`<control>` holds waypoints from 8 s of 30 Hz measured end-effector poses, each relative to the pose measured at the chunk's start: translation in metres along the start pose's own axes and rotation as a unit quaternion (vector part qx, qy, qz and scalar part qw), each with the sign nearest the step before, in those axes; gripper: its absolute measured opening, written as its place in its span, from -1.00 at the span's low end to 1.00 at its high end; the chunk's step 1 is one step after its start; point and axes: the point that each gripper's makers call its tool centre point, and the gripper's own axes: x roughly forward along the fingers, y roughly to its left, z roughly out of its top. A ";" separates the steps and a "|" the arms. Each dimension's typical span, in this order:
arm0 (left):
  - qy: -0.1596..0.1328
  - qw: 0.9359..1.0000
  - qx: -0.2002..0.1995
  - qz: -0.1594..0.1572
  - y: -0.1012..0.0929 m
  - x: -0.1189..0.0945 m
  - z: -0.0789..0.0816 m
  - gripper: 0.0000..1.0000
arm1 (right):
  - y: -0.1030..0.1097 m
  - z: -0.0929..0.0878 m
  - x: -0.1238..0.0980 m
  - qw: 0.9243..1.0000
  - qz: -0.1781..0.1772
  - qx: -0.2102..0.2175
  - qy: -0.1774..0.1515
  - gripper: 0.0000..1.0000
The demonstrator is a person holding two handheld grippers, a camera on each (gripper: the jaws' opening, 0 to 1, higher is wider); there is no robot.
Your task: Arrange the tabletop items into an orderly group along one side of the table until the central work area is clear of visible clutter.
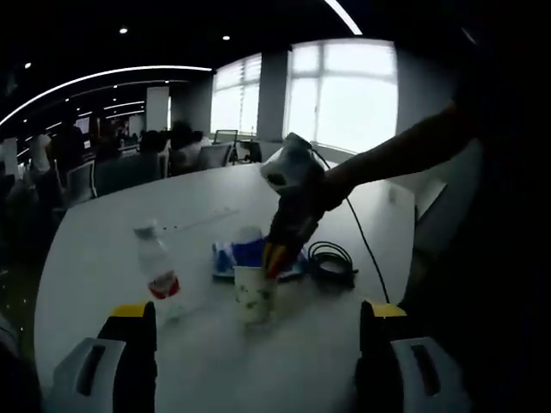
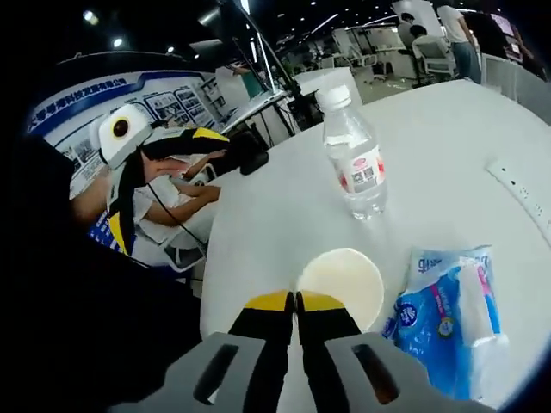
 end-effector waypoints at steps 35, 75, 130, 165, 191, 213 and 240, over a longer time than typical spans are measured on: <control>0.001 1.000 -0.002 0.029 0.005 -0.017 -0.011 0.91 | -0.046 0.048 0.017 0.923 -0.133 -0.336 0.129 -1.00; 0.000 0.999 -0.014 0.046 0.014 -0.017 -0.010 0.88 | -0.073 0.036 0.045 0.902 -0.145 -0.372 0.164 -1.00; -0.019 0.999 -0.026 0.040 0.007 0.007 0.005 0.94 | -0.058 0.028 -0.058 0.951 -0.296 -0.059 -0.064 0.33; -0.029 0.999 -0.034 0.017 -0.014 0.085 0.031 0.99 | -0.050 -0.096 -0.157 0.892 -0.409 0.117 -0.153 0.98; -0.014 0.999 -0.050 -0.009 -0.045 0.144 0.033 0.47 | -0.062 -0.102 -0.148 0.894 -0.403 0.133 -0.143 0.80; 0.013 0.993 -0.081 0.091 0.004 0.188 0.015 -0.35 | -0.091 -0.110 -0.118 0.894 -0.389 0.170 -0.143 -0.07; 0.071 0.977 -0.120 0.163 0.034 0.230 -0.022 -0.68 | -0.122 -0.105 -0.096 0.885 -0.422 0.165 -0.111 -0.74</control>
